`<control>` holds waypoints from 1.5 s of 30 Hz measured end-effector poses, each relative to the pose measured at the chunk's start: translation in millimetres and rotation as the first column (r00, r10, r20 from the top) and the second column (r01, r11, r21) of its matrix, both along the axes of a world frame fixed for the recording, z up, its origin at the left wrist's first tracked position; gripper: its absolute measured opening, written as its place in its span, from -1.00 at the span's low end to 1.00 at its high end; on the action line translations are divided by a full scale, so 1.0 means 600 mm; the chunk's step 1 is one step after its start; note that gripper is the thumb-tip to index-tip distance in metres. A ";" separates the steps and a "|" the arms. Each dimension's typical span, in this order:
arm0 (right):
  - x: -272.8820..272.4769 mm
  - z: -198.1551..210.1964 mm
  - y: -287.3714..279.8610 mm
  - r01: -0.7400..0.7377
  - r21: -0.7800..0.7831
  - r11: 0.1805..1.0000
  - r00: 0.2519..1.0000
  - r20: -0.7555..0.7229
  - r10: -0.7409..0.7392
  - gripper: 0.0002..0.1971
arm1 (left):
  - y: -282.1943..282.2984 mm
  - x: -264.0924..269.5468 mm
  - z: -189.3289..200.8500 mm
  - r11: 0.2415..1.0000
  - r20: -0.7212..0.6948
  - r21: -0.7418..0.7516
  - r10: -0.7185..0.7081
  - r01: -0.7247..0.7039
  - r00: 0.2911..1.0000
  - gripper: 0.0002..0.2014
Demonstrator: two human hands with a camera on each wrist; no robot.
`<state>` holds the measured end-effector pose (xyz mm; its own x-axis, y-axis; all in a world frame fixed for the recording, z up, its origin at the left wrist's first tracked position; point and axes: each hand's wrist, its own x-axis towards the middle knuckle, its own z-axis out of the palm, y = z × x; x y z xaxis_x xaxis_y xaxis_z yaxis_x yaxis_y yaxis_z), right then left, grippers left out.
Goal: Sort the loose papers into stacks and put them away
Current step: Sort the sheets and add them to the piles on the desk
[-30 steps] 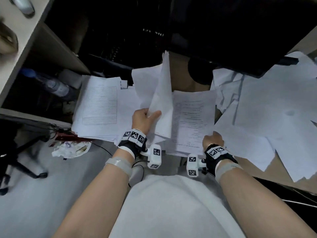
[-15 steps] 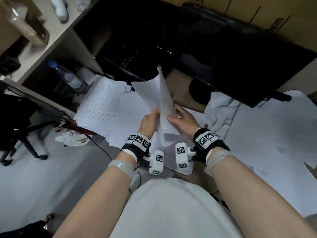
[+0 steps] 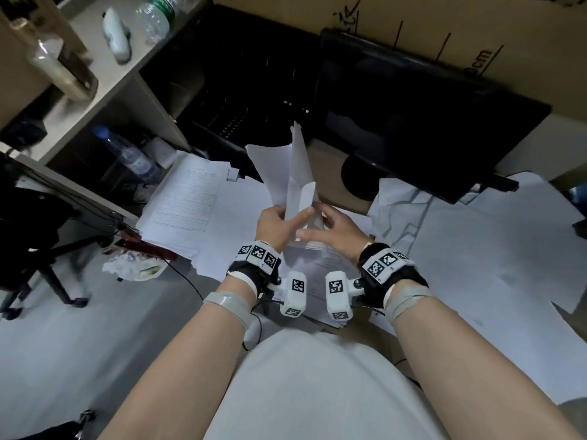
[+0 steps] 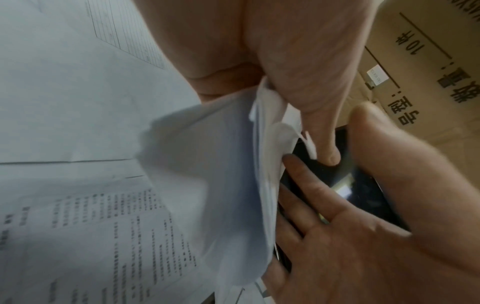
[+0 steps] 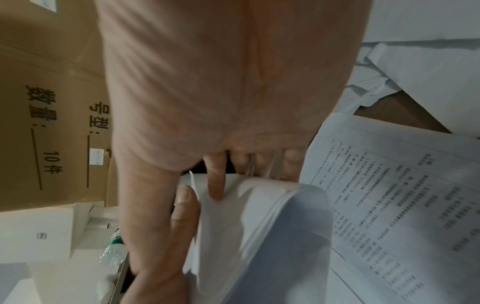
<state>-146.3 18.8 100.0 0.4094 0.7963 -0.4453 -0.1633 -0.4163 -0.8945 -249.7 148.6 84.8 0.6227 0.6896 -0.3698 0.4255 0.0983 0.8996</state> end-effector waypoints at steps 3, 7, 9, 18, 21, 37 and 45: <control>0.000 0.005 -0.011 0.095 -0.040 0.995 0.995 0.031 -0.094 -0.67 | -0.009 0.003 -0.001 0.998 -0.033 0.061 -0.013 0.015 0.999 -0.40; 0.003 -0.003 -0.019 0.137 -0.037 0.990 0.981 0.147 -0.130 -0.76 | -0.015 0.006 -0.005 0.993 -0.019 0.104 -0.046 0.048 0.999 -0.56; 0.004 -0.005 -0.018 0.199 -0.036 0.979 0.975 0.110 -0.194 -0.78 | -0.013 0.004 -0.007 0.991 -0.032 0.133 -0.021 0.025 0.999 -0.53; 0.020 -0.059 -0.069 0.590 -0.170 0.789 0.807 0.099 -0.582 -0.82 | 0.026 -0.045 -0.011 0.995 -0.032 0.067 0.075 -0.073 0.997 -0.78; -0.001 -0.084 -0.053 0.557 -0.275 0.783 0.828 0.118 -0.548 -0.54 | 0.037 -0.063 -0.008 0.999 -0.033 0.036 0.021 -0.019 0.999 -0.90; -0.175 -0.177 0.117 0.382 -0.577 0.722 0.922 0.180 -0.344 -0.79 | 0.257 -0.233 -0.030 0.959 -0.139 0.127 0.271 -0.255 0.952 -0.74; -0.249 -0.203 0.204 0.382 -0.679 0.626 0.920 0.219 -0.324 -0.74 | 0.361 -0.270 -0.066 0.982 -0.172 0.020 0.186 -0.186 0.967 -0.69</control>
